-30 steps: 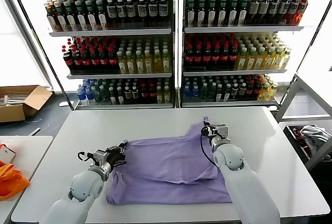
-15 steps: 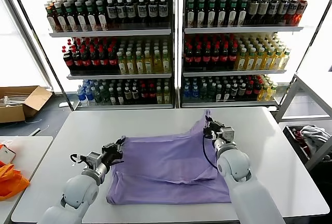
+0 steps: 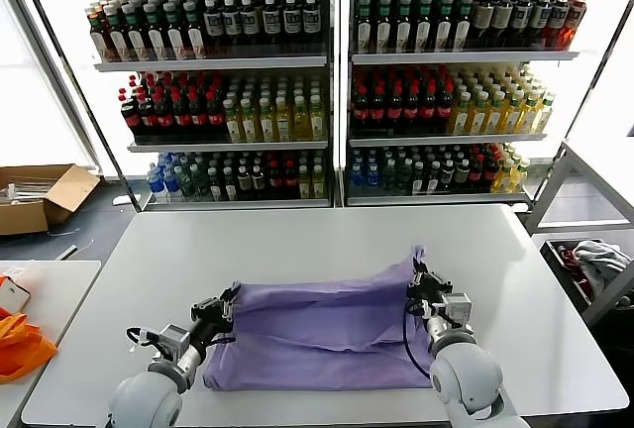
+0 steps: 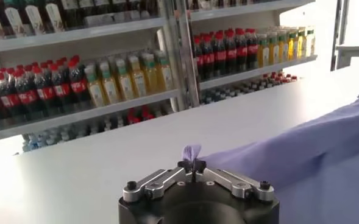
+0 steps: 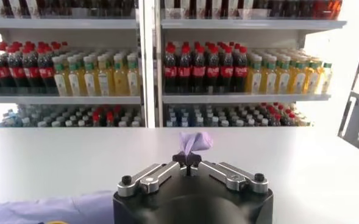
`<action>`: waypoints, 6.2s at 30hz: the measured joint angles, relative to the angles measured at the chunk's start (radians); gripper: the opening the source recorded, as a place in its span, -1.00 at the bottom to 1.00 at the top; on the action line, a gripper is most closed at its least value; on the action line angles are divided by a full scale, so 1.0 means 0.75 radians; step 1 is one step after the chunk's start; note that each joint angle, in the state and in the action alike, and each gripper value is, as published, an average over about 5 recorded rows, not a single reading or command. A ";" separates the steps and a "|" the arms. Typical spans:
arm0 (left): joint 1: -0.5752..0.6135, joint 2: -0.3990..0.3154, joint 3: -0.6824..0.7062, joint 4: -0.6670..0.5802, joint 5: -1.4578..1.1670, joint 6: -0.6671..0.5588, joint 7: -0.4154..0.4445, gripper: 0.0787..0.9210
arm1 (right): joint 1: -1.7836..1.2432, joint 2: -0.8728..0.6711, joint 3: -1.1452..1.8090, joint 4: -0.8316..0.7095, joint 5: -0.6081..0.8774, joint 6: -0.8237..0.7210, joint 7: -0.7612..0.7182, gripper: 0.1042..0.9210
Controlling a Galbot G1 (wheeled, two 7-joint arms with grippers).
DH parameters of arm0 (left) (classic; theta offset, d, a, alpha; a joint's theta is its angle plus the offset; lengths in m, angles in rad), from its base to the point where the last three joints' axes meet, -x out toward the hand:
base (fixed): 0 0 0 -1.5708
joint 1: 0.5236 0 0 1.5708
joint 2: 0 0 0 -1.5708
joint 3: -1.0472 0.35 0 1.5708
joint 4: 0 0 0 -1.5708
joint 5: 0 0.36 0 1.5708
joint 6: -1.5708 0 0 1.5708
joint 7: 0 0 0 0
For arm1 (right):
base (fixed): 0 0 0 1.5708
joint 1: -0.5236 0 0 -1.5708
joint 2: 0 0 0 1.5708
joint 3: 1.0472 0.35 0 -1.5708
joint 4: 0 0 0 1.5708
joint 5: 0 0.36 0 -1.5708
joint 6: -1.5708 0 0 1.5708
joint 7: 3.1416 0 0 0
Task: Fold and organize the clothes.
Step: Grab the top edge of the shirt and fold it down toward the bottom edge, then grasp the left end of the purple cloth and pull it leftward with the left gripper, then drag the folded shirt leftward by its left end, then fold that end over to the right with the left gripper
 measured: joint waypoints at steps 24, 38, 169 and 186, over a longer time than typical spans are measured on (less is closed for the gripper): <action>0.127 -0.029 -0.036 -0.047 0.126 -0.038 0.021 -0.60 | -0.267 0.039 0.000 0.047 -0.186 0.036 0.051 -0.98; 0.182 -0.084 -0.103 -0.184 0.155 -0.001 -0.016 0.36 | -0.315 0.027 0.027 0.134 -0.216 0.103 0.062 -0.19; -0.053 -0.286 0.155 -0.006 -0.090 0.072 -0.149 -0.16 | -0.472 0.061 0.011 0.347 -0.326 0.279 0.159 0.76; 0.034 -0.251 0.056 -0.398 -0.674 0.175 -0.274 0.76 | -0.426 0.023 -0.030 0.296 -0.302 0.283 0.185 0.76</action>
